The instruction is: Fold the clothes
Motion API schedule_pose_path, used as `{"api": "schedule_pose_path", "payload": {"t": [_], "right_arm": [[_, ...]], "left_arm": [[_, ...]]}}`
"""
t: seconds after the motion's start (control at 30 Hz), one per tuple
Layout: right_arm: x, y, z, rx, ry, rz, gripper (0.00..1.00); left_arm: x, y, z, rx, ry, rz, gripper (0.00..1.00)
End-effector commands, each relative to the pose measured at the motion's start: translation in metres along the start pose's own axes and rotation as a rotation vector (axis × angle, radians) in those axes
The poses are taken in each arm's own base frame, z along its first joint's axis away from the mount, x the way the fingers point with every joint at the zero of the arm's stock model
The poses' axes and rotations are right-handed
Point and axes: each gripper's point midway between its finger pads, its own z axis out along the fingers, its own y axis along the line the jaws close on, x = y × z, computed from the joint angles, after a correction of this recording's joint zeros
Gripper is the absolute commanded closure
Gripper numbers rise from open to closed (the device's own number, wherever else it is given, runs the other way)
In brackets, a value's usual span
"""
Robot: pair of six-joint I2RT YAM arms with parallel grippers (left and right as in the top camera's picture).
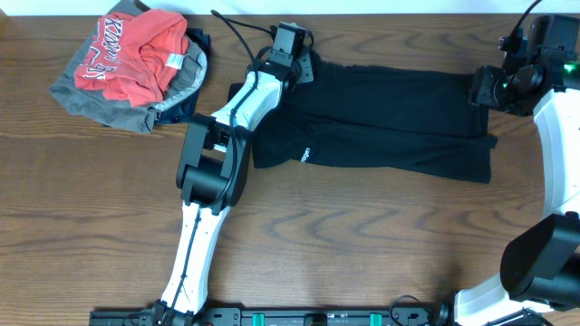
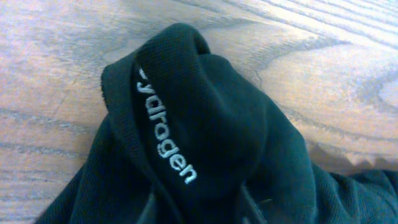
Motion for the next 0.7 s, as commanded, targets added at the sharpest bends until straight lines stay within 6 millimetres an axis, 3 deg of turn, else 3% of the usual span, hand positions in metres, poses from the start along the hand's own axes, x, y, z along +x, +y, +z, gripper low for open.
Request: {"api": "schedule_pose_path", "payload": {"t": [0.0,0.2,0.3,0.67], "right_arm": [[-0.006,0.003,-0.007,0.004,-0.025,-0.005,0.39],[-0.006,0.003,-0.007,0.004,-0.025,-0.004,0.39],[-0.006,0.003,-0.007,0.004,-0.025,-0.004,0.4],[-0.006,0.003,-0.007,0.004,-0.025,-0.004,0.39]], "left_arm": [[0.001,0.001,0.006,-0.006,-0.006,0.001,0.71],[-0.001,0.0,0.005,-0.004,-0.009,0.001,0.81],[-0.005,-0.002,0.001,0.001,-0.018,0.001,0.94],[-0.039,-0.021,-0.042,0.031,-0.075,0.002,0.94]]}}
